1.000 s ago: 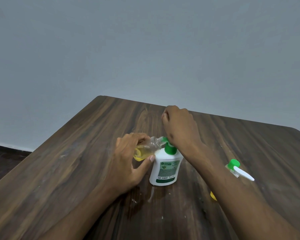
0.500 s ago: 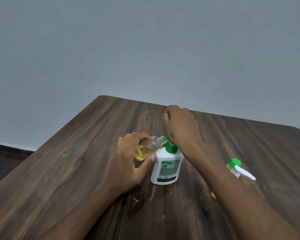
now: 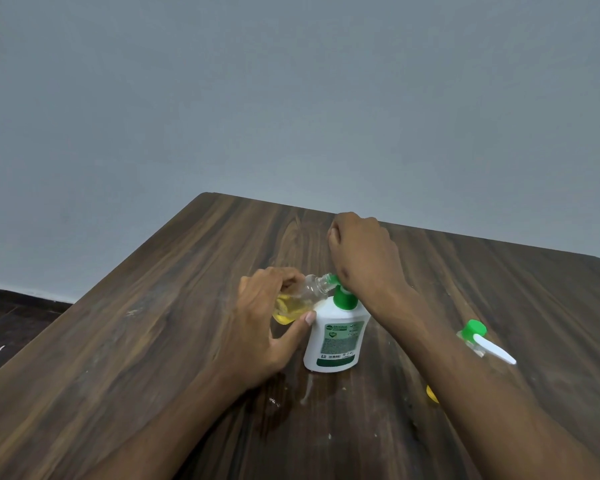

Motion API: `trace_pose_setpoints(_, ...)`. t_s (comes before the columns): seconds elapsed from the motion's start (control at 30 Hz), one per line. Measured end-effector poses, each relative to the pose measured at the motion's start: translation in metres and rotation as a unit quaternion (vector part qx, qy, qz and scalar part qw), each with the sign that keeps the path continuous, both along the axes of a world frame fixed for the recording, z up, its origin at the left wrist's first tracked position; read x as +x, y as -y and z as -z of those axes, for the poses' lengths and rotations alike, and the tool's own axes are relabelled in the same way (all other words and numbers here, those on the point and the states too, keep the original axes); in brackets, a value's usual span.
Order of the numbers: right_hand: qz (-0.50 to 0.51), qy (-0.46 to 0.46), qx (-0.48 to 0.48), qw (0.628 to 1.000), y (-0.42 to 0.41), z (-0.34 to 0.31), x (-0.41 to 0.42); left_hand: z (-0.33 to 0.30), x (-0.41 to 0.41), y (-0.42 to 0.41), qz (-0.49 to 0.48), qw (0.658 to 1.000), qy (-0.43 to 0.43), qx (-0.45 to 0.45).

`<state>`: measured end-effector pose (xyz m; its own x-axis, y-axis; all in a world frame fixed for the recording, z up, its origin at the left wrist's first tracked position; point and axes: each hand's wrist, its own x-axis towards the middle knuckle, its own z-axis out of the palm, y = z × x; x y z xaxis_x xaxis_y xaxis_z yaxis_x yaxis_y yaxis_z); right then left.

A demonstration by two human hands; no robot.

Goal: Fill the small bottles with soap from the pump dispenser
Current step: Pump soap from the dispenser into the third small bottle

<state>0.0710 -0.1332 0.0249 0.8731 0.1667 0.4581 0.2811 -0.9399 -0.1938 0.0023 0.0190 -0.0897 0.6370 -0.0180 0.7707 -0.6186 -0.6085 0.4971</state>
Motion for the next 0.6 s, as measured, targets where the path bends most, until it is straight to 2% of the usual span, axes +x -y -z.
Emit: trace_pose_setpoints(0.6, 0.001, -0.021, 0.021, 1.000, -0.0005, -0.0001, -0.0036, -0.0001, -0.0009, -0.0011, -0.003, 1.000, -0.003, -0.002)
